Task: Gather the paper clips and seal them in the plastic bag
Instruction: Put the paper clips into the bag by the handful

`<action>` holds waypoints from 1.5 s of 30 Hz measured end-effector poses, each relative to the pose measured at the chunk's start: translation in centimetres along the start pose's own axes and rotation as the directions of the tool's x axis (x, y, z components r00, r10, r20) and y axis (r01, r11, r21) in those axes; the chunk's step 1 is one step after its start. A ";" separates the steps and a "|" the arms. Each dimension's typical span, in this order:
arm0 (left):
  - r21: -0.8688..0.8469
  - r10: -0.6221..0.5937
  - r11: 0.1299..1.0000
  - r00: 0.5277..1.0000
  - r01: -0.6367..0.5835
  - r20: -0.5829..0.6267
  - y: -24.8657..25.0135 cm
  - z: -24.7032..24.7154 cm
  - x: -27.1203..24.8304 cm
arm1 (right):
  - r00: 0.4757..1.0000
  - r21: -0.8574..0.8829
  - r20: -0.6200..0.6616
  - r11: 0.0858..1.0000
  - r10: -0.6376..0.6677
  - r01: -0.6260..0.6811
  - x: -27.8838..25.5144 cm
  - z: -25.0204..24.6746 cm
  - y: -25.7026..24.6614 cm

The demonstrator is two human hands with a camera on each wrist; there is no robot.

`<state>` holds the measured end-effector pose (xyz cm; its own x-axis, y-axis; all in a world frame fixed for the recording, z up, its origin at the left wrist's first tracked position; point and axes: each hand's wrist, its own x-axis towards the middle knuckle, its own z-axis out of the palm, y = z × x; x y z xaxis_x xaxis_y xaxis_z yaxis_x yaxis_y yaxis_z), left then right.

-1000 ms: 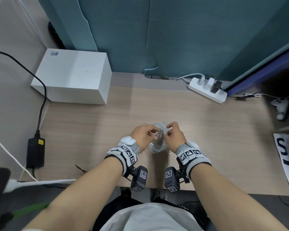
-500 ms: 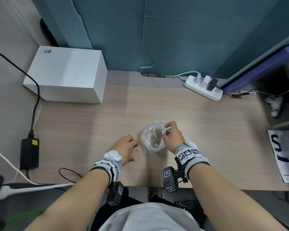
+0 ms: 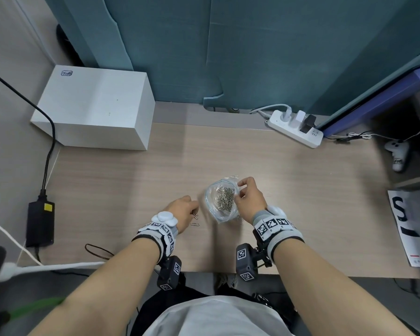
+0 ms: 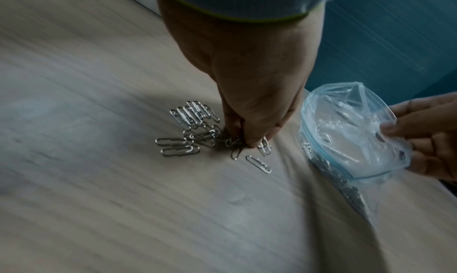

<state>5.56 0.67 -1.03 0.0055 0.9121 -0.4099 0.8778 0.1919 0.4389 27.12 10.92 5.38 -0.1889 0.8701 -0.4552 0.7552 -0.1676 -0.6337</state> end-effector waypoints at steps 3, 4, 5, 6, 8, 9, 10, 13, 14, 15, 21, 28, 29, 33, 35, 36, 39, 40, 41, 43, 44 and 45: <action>-0.078 -0.040 0.996 0.999 0.038 -0.017 0.0 -0.3 0.1 | 1.000 -0.003 0.007 1.000 0.003 -0.003 -0.1 -0.1 -0.1; -0.112 -0.047 0.993 0.999 0.044 -0.026 0.2 -0.5 0.2 | 1.000 -0.003 0.007 1.000 0.003 -0.003 -0.1 -0.1 -0.2; -0.151 -0.049 0.988 0.998 0.043 -0.039 0.4 -0.8 0.2 | 1.000 -0.002 0.007 1.000 0.000 0.000 0.0 -0.1 -0.2; -0.193 -0.046 0.981 0.997 0.034 -0.058 0.7 -1.2 0.3 | 1.000 -0.003 0.006 1.000 -0.005 0.005 0.0 -0.1 -0.2; -0.283 -0.027 0.959 0.992 -0.008 -0.119 1.8 -2.1 0.5 | 1.000 -0.003 0.006 1.000 -0.008 0.008 0.1 -0.1 -0.2; -0.330 -0.016 0.943 0.989 -0.035 -0.149 2.6 -2.5 0.8 | 1.000 -0.004 0.007 1.000 -0.007 0.007 0.1 0.0 -0.2; -0.372 -0.008 0.926 0.985 -0.058 -0.174 3.5 -2.9 1.0 | 1.000 -0.006 0.005 1.000 -0.004 0.004 0.1 0.1 -0.2; -0.464 0.011 0.879 0.980 -0.105 -0.200 5.8 -3.6 2.0 | 1.000 -0.008 -0.002 1.000 -0.005 0.005 0.1 0.2 -0.3; -0.480 0.024 0.870 0.981 -0.115 -0.192 6.2 -3.6 2.3 | 1.000 -0.005 -0.002 1.000 -0.008 0.008 0.1 0.2 -0.3; -0.487 0.033 0.865 0.983 -0.119 -0.182 6.4 -3.5 2.5 | 1.000 -0.003 0.003 1.000 -0.009 0.009 0.1 0.3 -0.4; -0.362 -0.059 0.932 0.977 -0.019 -0.204 2.6 -2.4 1.3 | 1.000 0.000 -0.001 1.000 -0.007 0.007 0.4 0.1 -0.3; 0.014 0.024 1.000 0.998 -0.024 -0.059 -0.5 0.6 -0.5 | 1.000 -0.008 0.011 1.000 -0.002 0.002 0.6 0.4 0.0; 0.013 0.046 0.999 0.997 -0.045 -0.059 -0.4 0.6 -0.3 | 1.000 -0.006 0.010 1.000 -0.002 0.003 0.7 0.3 0.0; 0.009 0.062 0.998 0.997 -0.062 -0.035 -1.4 -0.1 0.6 | 1.000 -0.006 0.021 1.000 -0.003 0.003 0.8 0.4 -0.1; 0.004 0.052 0.999 0.998 -0.052 -0.031 -2.0 -0.7 0.7 | 1.000 -0.005 0.023 1.000 -0.006 0.006 0.9 0.4 0.0; -0.009 0.044 0.999 0.999 -0.044 -0.022 -2.5 -1.1 0.6 | 1.000 -0.005 0.025 1.000 -0.008 0.008 0.9 0.4 0.0; -0.056 0.031 0.998 0.999 -0.030 0.014 -3.5 -1.8 -0.1 | 1.000 -0.017 0.025 1.000 -0.006 0.007 0.9 0.5 -0.1; -0.074 0.023 0.997 1.000 -0.021 0.020 -3.8 -1.9 -0.7 | 1.000 -0.014 0.027 1.000 -0.006 0.007 1.0 0.6 -0.3; -0.085 0.016 0.996 1.000 -0.014 0.023 -3.9 -1.9 -1.2 | 0.999 -0.008 0.032 1.000 -0.010 0.010 1.0 0.8 -0.4; -0.082 -0.002 0.997 0.999 0.006 0.050 -4.0 -1.6 -2.2 | 0.999 -0.001 0.048 1.000 -0.020 0.020 1.2 1.3 -0.7; -0.077 -0.005 0.997 0.998 0.009 0.057 -4.0 -1.3 -2.4 | 0.998 -0.002 0.053 1.000 -0.019 0.019 1.2 1.5 -0.8; -0.074 -0.004 0.997 0.999 0.008 0.053 -3.8 -1.0 -2.6 | 0.998 0.004 0.056 1.000 -0.018 0.018 1.2 1.7 -0.9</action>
<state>1.71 -2.10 -0.88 0.0277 0.8909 -0.4533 0.8401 0.2250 0.4936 25.11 11.34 4.30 -0.2374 0.8457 -0.4779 0.7493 -0.1536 -0.6442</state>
